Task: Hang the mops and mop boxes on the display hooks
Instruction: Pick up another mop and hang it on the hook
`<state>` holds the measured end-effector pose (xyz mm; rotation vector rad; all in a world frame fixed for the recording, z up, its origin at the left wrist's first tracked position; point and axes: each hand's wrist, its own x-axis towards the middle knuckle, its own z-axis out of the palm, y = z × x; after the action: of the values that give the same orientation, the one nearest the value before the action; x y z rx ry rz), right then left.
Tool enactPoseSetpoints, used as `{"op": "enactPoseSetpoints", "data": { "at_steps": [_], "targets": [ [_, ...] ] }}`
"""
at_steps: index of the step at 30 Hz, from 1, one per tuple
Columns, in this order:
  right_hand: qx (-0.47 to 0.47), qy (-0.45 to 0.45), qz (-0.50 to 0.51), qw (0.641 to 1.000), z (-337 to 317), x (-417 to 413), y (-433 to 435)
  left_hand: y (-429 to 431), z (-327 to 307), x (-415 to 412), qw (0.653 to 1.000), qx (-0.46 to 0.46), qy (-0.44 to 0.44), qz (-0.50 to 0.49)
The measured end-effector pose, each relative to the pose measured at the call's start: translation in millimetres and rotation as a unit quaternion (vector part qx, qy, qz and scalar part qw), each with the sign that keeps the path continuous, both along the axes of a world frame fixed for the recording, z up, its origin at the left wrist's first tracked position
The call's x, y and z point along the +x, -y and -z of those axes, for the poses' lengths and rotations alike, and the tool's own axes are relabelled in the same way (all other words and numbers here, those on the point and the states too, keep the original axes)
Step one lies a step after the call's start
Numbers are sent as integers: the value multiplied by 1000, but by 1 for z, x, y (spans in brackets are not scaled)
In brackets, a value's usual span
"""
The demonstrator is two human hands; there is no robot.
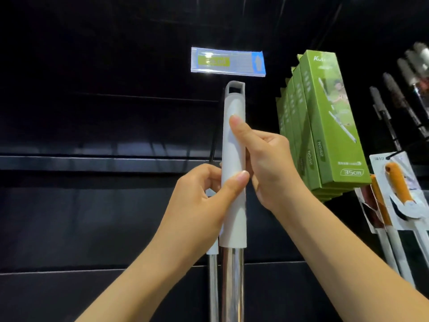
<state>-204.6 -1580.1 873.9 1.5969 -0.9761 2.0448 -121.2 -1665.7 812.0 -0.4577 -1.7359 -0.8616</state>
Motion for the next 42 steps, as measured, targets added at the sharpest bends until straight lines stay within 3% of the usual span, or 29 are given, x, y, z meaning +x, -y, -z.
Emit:
{"op": "enactPoseSetpoints", "data": {
  "at_steps": [16,24,28,34,42],
  "targets": [
    [51,35,55,997,-3,-3,20,21,-1,-11,999,27,28,-3],
    [110,131,68,983,13,-31,45,43,15,-50,996,64,57,-19],
    [126,99,71,985,16,-55,58,59,16,-80,992,99,77,-34],
    [159,158,105,969,20,-88,86,87,23,-122,986,130,96,-50],
    [154,172,134,964,23,-114,114,114,25,-151,982,136,119,-60]
  ]
}}
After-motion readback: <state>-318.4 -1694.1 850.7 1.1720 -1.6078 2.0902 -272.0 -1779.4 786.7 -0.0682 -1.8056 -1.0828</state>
